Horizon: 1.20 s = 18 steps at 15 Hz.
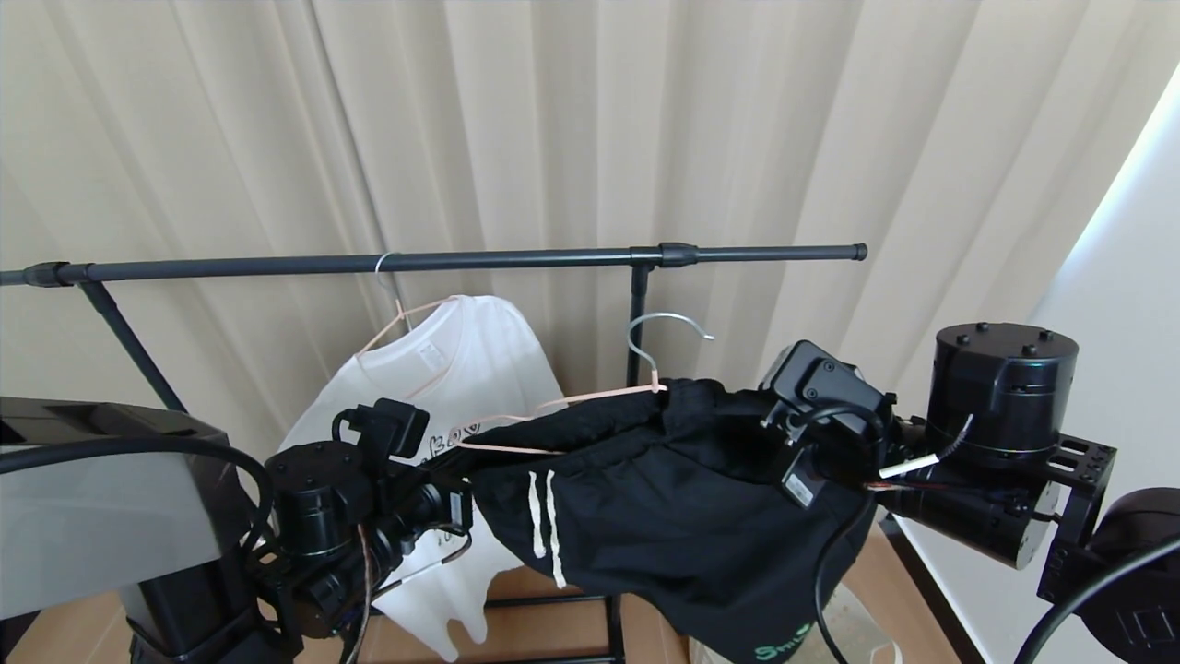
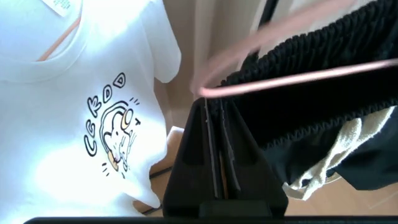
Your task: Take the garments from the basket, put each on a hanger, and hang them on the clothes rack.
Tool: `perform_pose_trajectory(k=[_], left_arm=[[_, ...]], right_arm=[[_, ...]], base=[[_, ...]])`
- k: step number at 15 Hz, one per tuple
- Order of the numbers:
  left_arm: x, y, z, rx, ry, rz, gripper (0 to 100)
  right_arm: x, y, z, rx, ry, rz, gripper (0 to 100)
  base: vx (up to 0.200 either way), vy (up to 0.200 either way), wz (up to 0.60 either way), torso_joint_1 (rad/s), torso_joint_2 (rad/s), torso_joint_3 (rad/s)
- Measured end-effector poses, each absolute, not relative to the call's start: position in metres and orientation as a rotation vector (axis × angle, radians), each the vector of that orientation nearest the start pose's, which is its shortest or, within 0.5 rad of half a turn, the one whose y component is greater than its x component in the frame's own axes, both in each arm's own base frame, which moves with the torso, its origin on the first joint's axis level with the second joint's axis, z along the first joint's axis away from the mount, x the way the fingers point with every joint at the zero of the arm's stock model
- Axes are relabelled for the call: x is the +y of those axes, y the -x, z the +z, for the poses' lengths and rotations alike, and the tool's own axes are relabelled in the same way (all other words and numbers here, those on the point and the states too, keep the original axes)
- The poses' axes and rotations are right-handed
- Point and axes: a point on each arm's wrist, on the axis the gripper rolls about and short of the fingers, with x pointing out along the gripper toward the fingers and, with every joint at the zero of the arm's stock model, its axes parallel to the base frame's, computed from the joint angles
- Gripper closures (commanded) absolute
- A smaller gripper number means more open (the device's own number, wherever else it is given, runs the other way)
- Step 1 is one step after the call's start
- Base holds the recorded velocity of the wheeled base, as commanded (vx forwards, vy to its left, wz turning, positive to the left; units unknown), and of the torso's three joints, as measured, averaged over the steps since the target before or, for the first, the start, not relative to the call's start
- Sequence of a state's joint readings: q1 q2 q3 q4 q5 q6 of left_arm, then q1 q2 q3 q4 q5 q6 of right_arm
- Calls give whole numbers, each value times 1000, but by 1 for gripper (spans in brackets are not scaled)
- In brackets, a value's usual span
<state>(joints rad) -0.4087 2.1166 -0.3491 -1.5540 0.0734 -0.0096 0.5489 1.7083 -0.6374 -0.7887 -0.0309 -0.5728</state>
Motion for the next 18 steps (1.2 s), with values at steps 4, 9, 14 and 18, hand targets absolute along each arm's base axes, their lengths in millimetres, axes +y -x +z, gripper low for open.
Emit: perform_pose_trajectory(k=[4,9,14,18], left_arm=[[-107,-277,51,196,-50,-306,100],[-100,-281,56,185,-43,-299,100],[-96,-276,61,228,-42,-313,100],[-92,-270,74,291,-48,-325,100]], right_arm=[[147,-252,148,137,641,564,100],[142,-259,141,165,649,540,100],[141,-264,133,193,661,538,100],[141,-267,128,214,694,507,100]], base=[[0,0,0,0,0,0],[0,0,0,0,0,0],[0,0,0,0,0,0],[0,0,0,0,0,0]])
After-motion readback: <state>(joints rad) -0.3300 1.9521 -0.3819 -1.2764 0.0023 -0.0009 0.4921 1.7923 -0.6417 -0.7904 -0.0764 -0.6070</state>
